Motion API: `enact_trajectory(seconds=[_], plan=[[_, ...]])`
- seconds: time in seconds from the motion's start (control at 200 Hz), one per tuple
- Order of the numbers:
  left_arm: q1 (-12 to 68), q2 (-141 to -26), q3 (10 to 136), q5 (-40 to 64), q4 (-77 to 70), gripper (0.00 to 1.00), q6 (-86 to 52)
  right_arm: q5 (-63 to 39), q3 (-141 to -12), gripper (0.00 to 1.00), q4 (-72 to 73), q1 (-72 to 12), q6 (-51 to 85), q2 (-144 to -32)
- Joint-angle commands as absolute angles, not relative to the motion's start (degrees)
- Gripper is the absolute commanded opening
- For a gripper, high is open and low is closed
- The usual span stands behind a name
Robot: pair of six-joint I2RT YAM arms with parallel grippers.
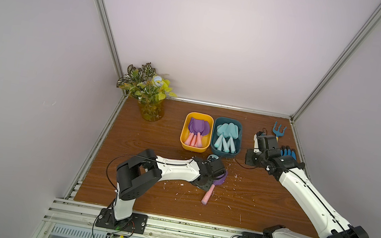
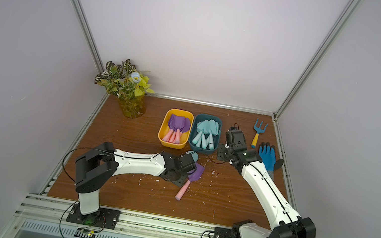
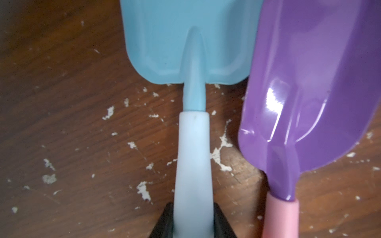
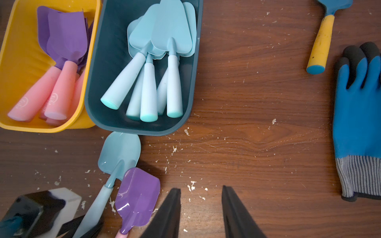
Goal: Sort the small shovels by color and place them into the storage box
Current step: Pick up the shovel from the center of the board.
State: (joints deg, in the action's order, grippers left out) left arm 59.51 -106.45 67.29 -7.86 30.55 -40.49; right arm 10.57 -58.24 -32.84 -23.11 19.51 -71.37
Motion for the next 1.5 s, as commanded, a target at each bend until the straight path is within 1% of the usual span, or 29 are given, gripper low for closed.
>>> enact_trajectory(seconds=[0.0, 0.41, 0.816, 1.066, 1.321, 1.496], plan=[[58.89, -106.87, 69.12, -10.18, 32.85, 0.28, -40.86, 11.11, -59.15, 0.39, -32.52, -22.85, 18.47, -71.43], [58.72, -106.70, 69.43, -13.91, 35.59, 0.20, -42.80, 10.99, -58.37, 0.39, -32.16, -22.76, 18.55, -70.29], [58.54, -102.88, 67.18, -14.19, 36.13, 0.16, -43.42, 10.68, -57.25, 0.39, -32.08, -22.74, 19.10, -69.33], [58.54, -98.78, 65.85, -12.37, 36.05, 0.15, -41.52, 10.20, -57.04, 0.39, -31.99, -22.76, 19.71, -68.73], [58.68, -96.01, 63.63, -7.46, 36.22, 0.14, -40.48, 9.52, -57.49, 0.39, -32.33, -22.76, 20.16, -68.52], [58.80, -92.14, 63.28, -4.60, 36.30, 0.14, -39.34, 9.05, -57.92, 0.39, -32.77, -22.81, 20.69, -68.47]])
